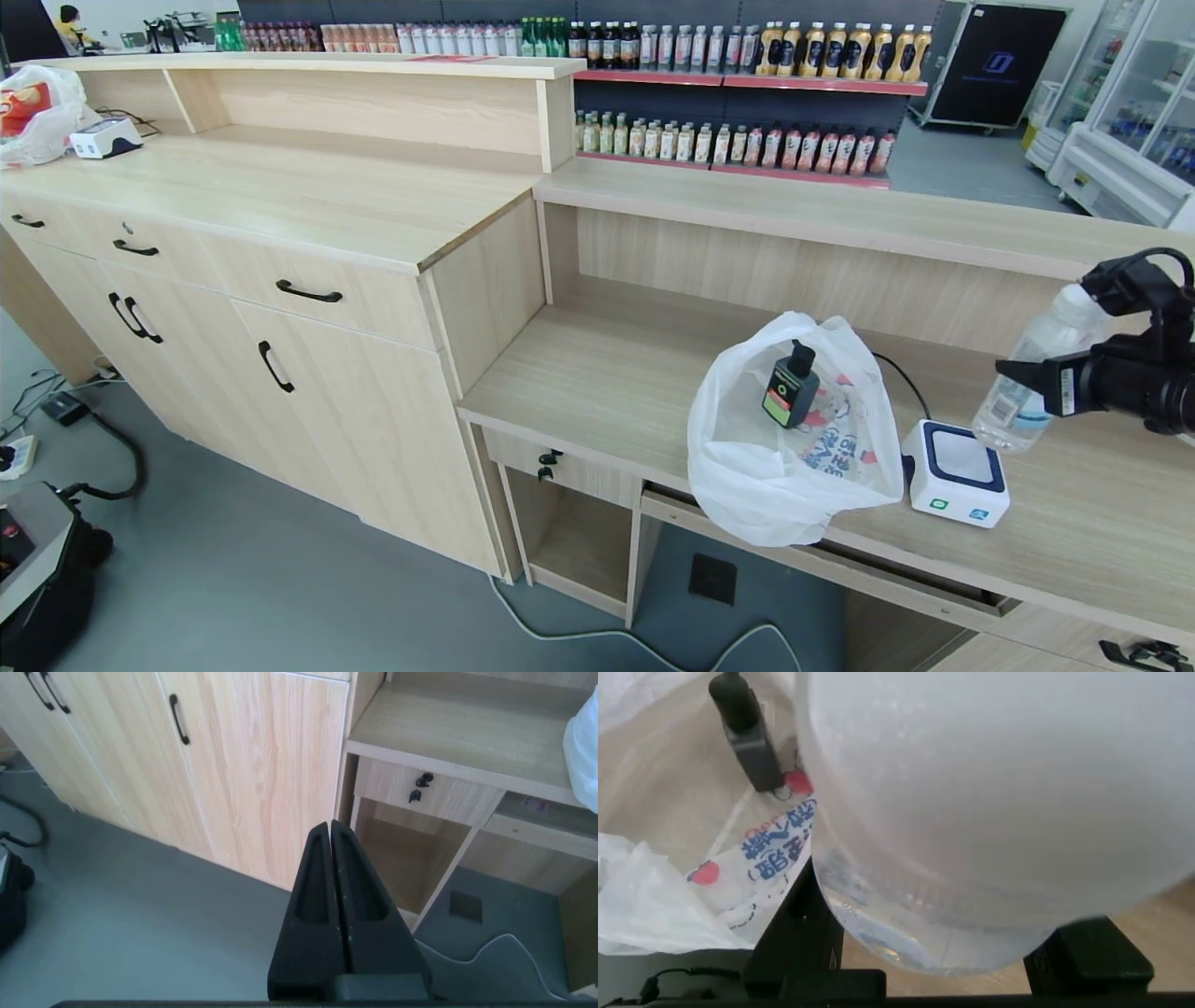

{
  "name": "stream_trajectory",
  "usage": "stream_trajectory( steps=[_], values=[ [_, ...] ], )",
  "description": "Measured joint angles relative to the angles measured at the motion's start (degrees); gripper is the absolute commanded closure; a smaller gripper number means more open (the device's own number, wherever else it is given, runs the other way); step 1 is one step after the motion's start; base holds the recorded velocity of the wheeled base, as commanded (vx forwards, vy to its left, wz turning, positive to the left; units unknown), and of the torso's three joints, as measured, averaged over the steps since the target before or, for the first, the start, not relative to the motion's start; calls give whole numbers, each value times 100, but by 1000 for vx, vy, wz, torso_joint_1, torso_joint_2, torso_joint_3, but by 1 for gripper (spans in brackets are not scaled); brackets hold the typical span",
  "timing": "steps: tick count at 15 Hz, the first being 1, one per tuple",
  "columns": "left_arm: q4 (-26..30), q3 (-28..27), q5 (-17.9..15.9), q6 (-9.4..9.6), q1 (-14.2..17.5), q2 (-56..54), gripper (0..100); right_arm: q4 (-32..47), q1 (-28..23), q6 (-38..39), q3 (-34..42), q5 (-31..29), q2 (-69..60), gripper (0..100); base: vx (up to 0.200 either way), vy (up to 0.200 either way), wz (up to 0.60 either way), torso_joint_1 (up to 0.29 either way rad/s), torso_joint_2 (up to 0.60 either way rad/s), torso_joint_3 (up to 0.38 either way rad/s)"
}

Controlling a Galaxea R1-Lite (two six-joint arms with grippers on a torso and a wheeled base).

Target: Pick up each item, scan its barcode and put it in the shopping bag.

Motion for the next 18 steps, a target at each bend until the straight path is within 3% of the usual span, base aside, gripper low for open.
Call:
stream_trajectory(
  steps=[3,9,12,15,18],
  values=[
    [0,0,2,0,-5,0,100,-734,391,5,772,-233,-389,100,0,0,0,0,0,0],
    [0,0,2,1,-2,0,100,-2193,1150,-17,1187,-973,-223,100,0,0,0,0,0,0],
    [0,0,2,1,-5,0,100,-2305,1307,-46,1229,-773,-17,100,0,0,600,4,2,1],
    [0,0,0,1,-6,0,100,-2426,1335,-39,1406,-228,90,100,0,0,0,0,0,0],
    [0,0,0,1,0,0,100,-2820,1364,-13,1488,-156,388,100,0,0,0,0,0,0]
  ],
)
